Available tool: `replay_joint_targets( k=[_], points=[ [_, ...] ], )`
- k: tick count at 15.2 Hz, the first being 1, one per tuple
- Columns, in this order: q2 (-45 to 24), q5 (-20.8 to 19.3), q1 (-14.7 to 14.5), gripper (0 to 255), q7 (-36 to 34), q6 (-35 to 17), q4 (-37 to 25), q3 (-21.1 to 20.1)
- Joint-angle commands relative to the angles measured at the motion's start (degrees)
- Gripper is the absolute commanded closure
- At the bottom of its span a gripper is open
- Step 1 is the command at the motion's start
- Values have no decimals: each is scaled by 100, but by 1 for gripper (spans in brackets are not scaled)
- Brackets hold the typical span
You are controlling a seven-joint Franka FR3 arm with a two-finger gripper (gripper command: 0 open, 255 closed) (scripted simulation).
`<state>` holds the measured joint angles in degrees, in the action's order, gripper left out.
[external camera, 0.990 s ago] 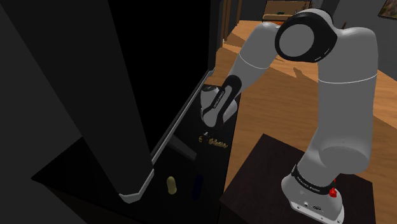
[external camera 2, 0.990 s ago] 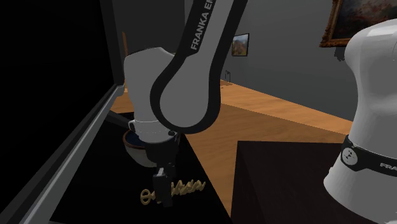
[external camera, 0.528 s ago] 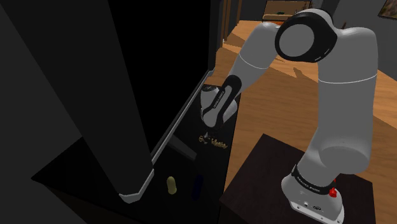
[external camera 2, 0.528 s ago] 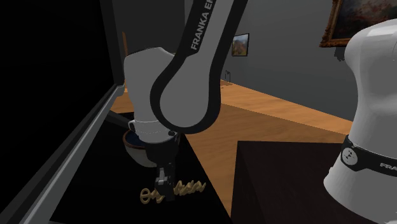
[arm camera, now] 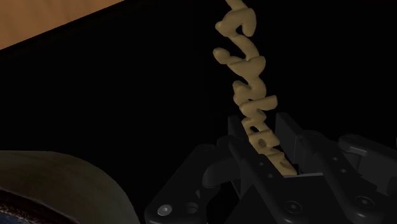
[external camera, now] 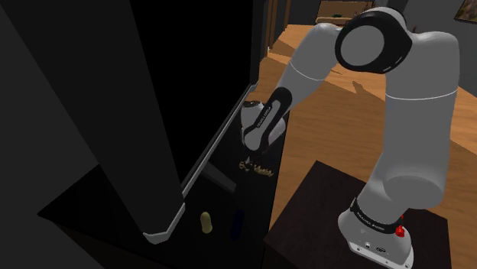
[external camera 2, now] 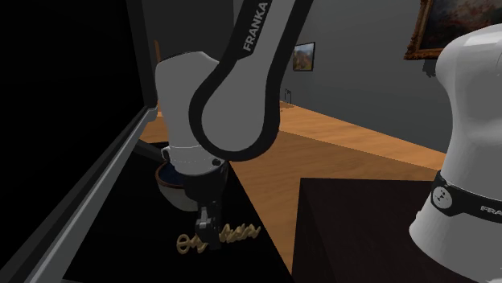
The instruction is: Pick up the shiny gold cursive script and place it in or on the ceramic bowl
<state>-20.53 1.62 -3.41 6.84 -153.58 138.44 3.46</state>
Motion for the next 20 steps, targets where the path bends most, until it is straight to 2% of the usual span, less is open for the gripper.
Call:
replay_joint_targets(
  k=[1,20],
  points=[
    [159,-19,-5,255,-6,131,29,16],
    [1586,-191,-52,255,-118,1547,35,89]
  ],
)
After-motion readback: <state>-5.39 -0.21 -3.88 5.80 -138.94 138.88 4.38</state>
